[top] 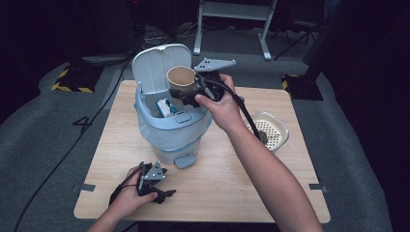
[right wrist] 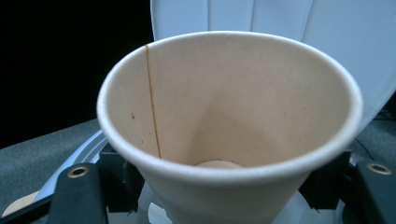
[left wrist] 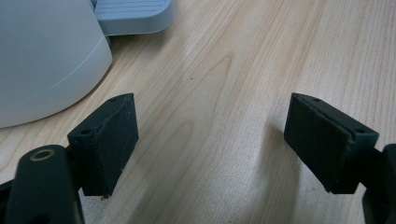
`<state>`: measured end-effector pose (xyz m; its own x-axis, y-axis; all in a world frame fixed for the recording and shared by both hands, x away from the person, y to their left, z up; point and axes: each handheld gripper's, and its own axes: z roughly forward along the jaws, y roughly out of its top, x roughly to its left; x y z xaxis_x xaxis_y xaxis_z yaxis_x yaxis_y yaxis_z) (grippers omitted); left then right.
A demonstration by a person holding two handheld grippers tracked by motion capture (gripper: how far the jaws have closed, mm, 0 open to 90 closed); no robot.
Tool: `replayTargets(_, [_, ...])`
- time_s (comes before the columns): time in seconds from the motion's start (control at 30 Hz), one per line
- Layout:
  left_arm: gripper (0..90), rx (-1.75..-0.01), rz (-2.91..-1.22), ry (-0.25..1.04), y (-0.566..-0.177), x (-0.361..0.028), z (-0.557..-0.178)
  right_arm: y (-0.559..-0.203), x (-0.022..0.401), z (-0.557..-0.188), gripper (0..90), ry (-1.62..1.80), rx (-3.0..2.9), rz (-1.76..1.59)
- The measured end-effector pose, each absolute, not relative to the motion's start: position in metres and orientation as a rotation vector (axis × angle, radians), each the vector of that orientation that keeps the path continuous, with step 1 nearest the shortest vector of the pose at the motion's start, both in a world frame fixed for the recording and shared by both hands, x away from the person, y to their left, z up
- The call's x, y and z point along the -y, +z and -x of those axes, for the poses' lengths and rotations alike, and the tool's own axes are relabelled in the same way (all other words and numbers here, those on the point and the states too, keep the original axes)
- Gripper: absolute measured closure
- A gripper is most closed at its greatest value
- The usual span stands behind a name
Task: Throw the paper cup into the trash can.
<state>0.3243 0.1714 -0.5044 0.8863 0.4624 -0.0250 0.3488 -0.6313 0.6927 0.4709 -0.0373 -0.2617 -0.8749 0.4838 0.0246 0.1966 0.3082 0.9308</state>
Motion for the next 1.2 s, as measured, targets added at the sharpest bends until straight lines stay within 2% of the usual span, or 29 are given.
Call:
replayTargets(0.6, [17.9, -0.579, -2.314, 0.201, -0.504, -0.171, -0.324, -0.270, 0.021, -0.472, 27.4, 1.464, -2.437, -0.609])
replayTargets(0.63, [17.9, -0.580, -2.313, 0.200, -0.504, -0.171, -0.324, -0.270, 0.021, -0.472, 26.2, 1.459, -2.433, -0.599])
replayTargets(0.7, [17.9, -0.580, -2.314, 0.200, -0.504, -0.171, -0.324, -0.271, 0.019, -0.472, 16.0, 1.448, -2.427, -0.562])
replayTargets(0.73, [17.8, -0.580, -2.314, 0.200, -0.504, -0.171, -0.324, -0.272, 0.018, -0.472, 13.9, 1.432, -2.408, -0.556])
replayTargets(0.77, [17.9, -0.579, -2.314, 0.201, -0.504, -0.171, -0.324, -0.272, 0.018, -0.472, 16.5, 1.428, -2.386, -0.557])
replayTargets(1.2, [17.8, -0.578, -2.315, 0.201, -0.504, -0.171, -0.324, -0.260, 0.030, -0.465, 15.6, 1.449, -2.272, -0.538])
